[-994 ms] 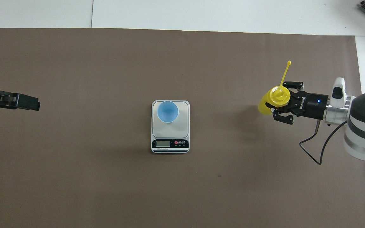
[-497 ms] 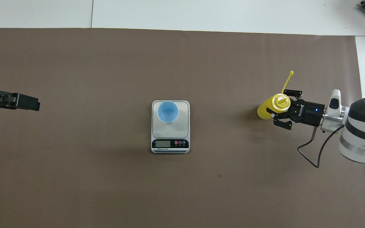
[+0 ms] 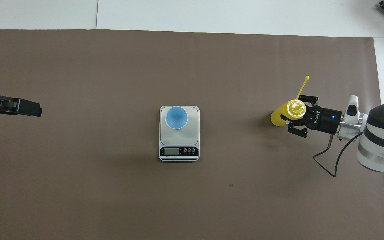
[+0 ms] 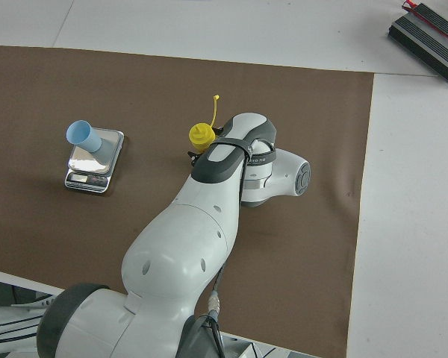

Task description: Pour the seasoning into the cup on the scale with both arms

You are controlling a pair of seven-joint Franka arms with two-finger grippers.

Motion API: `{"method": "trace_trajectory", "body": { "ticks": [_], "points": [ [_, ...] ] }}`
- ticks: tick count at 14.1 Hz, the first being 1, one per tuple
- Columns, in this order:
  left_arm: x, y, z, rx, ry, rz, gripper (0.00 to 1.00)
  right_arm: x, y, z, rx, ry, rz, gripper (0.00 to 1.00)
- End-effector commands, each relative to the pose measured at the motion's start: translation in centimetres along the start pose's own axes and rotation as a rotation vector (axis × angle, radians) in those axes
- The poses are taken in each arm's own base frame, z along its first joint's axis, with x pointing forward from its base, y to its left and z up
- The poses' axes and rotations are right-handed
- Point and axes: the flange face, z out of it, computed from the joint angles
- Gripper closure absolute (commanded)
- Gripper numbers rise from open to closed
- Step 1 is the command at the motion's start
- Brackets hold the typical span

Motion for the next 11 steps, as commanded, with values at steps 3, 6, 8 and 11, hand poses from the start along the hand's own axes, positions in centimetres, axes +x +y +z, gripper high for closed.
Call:
{"method": "trace_trajectory", "body": {
  "ticks": [3,6,8,11],
  "points": [
    [-0.6,-0.2,-0.2,0.018,-0.011,0.009,0.0,0.0,0.0,-3.1,0.02,-0.086,-0.097,0.0],
    [-0.6,-0.2,-0.2,0.02,-0.011,0.009,0.0,1.3,-0.2,-4.7,0.061,-0.199,-0.131,0.0],
    [-0.6,-0.2,-0.2,0.018,-0.011,0.009,0.0,3.5,0.5,-6.2,0.061,-0.288,-0.086,0.0],
    [-0.6,-0.2,-0.2,0.02,-0.011,0.009,0.0,7.6,1.3,-8.2,0.035,-0.429,-0.041,0.0]
  ]
}}
